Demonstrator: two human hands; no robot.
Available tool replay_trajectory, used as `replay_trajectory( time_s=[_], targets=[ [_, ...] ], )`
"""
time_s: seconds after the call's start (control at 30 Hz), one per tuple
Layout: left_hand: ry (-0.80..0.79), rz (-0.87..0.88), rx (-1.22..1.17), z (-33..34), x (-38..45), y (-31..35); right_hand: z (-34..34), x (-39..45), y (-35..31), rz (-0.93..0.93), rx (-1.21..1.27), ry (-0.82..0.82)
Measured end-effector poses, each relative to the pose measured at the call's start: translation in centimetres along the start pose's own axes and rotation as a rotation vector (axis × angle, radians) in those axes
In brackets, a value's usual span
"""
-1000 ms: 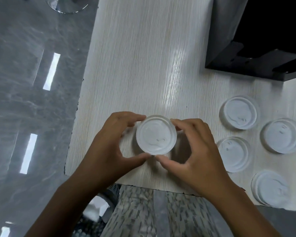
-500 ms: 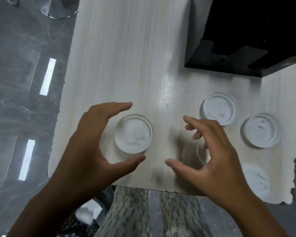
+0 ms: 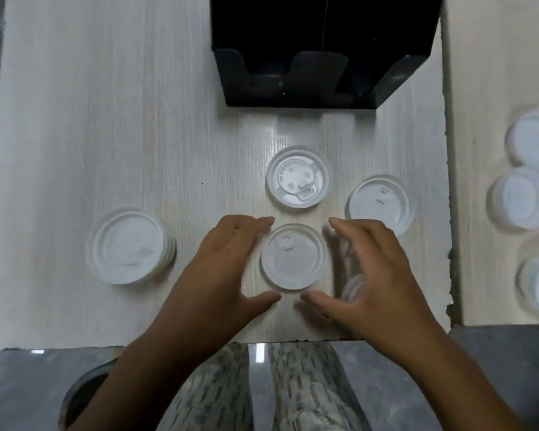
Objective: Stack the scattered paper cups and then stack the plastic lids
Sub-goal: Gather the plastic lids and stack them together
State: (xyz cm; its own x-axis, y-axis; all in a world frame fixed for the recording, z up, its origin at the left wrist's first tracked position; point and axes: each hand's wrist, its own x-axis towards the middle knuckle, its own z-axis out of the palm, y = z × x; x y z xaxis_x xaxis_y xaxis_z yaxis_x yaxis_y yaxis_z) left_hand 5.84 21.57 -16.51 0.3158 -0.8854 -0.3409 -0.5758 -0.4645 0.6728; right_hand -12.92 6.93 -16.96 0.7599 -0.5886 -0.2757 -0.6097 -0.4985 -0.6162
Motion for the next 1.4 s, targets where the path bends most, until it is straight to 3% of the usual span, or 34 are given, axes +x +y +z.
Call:
replay_trajectory(
  time_s=[0.43,0.73,0.9,1.17,1.4],
  targets=[
    [0.077,0.016,-0.084,-0.1,0.1,0.3,1.4,0.9,0.0,-0.121,0.032,-0.015],
    [0.350,-0.024,-0.042,-6.8,-4.8,1.0,-1.1,3.5,-6.9,-0.361,0.157,0.050],
    [0.465,-0.102,0.014,-9.5,-7.8,-2.1,1.5,5.8,-11.1,-0.486,0.176,-0.028],
    [0.436,-0.265,-0.025,-9.2,-9.5,-8.7,6.9,8.1,-13.8,-0.477,0.170,-0.188],
    [0.406,-0.248,-0.073,-7.9,-8.3,-10.3,7.8,8.0,-13.1,-0.423,0.106,-0.136]
  ],
)
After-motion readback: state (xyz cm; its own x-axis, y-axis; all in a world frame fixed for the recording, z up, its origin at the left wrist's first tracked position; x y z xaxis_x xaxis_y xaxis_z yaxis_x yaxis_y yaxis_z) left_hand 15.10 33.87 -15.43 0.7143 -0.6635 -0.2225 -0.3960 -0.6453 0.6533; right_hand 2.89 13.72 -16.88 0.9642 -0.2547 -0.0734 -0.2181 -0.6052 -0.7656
